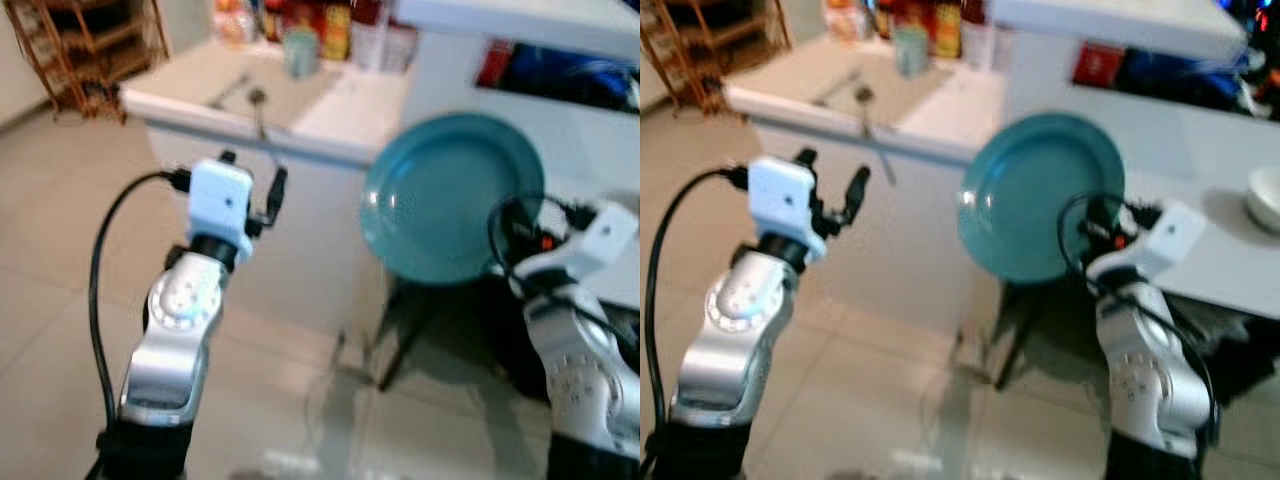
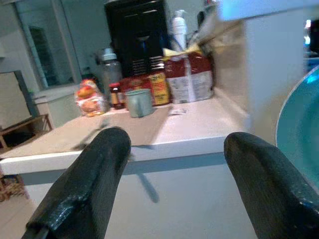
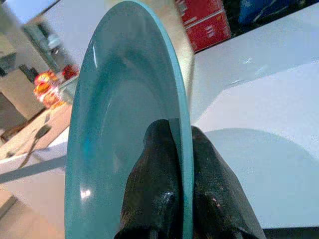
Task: Setting the table
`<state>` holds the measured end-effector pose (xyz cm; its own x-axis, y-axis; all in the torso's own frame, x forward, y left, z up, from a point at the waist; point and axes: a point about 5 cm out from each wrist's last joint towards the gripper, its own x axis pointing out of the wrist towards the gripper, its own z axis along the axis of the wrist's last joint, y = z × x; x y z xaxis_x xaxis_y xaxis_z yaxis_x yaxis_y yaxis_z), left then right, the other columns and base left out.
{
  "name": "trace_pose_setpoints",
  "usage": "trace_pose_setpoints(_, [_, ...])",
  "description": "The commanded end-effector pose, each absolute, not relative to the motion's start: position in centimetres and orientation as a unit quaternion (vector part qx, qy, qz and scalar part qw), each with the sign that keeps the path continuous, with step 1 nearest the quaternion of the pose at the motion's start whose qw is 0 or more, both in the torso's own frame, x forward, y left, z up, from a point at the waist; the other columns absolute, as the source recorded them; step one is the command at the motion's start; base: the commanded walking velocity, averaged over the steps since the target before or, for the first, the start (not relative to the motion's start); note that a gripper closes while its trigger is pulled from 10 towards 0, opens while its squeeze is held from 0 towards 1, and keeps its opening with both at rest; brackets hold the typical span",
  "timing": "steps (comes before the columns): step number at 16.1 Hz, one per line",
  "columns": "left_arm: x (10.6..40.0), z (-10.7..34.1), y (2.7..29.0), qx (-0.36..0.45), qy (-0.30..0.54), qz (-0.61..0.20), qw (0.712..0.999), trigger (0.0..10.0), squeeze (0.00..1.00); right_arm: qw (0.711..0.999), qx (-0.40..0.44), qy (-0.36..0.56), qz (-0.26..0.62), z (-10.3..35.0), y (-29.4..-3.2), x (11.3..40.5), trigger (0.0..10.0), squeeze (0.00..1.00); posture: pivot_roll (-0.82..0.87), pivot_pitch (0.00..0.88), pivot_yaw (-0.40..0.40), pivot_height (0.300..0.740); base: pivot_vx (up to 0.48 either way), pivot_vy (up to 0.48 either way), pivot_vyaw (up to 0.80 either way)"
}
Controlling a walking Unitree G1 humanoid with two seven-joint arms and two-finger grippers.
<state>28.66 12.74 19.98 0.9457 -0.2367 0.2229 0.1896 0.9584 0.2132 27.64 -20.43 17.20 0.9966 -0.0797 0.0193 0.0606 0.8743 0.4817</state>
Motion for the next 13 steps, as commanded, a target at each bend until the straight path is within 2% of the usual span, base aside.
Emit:
trace_pose_setpoints(1, [28.80,20.42,11.95,0.096,-0.133,-0.122,0.979,10.0,0.00,0.965,0.254,-0.025,-0.063,17.42,-21.65,27.61,10.0,0.00,0.10,0.020,-0.014,0.740,0.000,-0.480,0.00])
trace_pose_setpoints(4, [28.91,20.50,11.95,0.096,-0.135,-0.122,0.979,10.0,0.00,0.955,0.287,-0.026,-0.073,17.56,-22.09,27.83,10.0,0.00,0.10,0.017,-0.014,0.740,0.000,-0.480,0.00])
trace_pose_setpoints(8, [29.00,20.50,11.90,0.097,-0.135,-0.124,0.978,10.0,0.00,0.956,0.280,-0.021,-0.082,17.46,-22.12,27.84,10.0,0.00,0.10,0.015,-0.010,0.740,0.000,-0.480,0.00])
trace_pose_setpoints(13, [29.10,20.46,11.87,0.099,-0.135,-0.128,0.978,10.0,0.00,0.944,0.321,-0.004,-0.072,17.01,-21.51,27.91,10.0,0.00,0.11,0.002,-0.009,0.740,0.000,-0.480,0.00])
